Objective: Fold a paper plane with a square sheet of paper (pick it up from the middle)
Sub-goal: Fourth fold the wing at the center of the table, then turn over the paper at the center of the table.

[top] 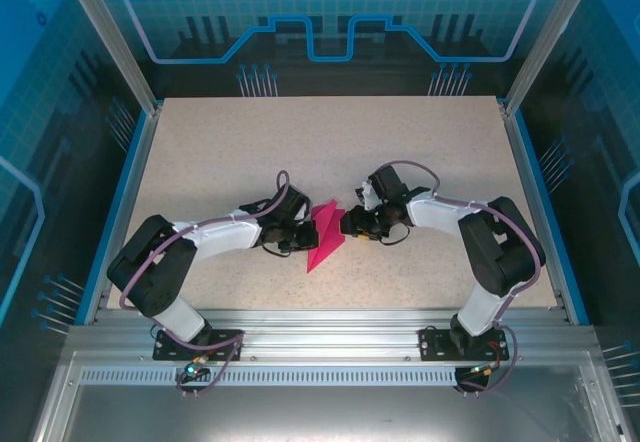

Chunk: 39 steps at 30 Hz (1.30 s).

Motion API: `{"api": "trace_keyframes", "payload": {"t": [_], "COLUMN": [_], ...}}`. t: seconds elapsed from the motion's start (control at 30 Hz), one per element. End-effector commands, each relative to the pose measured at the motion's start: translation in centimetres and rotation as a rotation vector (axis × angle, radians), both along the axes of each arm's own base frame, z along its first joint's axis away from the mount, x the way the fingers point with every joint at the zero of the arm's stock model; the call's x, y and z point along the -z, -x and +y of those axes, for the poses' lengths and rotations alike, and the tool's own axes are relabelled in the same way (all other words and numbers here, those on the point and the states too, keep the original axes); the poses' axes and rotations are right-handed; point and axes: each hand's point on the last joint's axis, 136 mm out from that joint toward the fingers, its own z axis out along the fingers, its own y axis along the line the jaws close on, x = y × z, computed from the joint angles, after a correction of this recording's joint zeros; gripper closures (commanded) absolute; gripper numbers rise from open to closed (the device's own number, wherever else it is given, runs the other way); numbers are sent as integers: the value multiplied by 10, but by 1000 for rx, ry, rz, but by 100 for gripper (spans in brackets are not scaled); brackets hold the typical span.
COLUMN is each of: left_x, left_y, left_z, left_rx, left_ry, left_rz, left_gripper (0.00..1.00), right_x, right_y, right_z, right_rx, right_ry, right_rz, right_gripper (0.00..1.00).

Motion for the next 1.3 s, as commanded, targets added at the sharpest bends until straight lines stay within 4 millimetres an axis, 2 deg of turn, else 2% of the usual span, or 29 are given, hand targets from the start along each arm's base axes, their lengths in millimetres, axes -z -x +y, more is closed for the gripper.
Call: {"api": "trace_keyframes", "payload": {"t": [0.0, 0.6, 1.27], "left_x": [0, 21, 28], "left_y": [-7, -1, 5], "left_z": [-2, 2, 5], "left_rx": [16, 15, 16], "left_ry": [-2, -37, -41], "left_rz": [-20, 24, 42], "left_gripper": [91, 91, 91], "right_x": [4, 11, 14], "right_y": [3, 5, 7], "right_z": [7, 14, 26], "right_rx": [-6, -12, -26], "right_ry": [-19, -26, -43], "right_rz": [20, 42, 61], "right_gripper": [53, 52, 53]}}
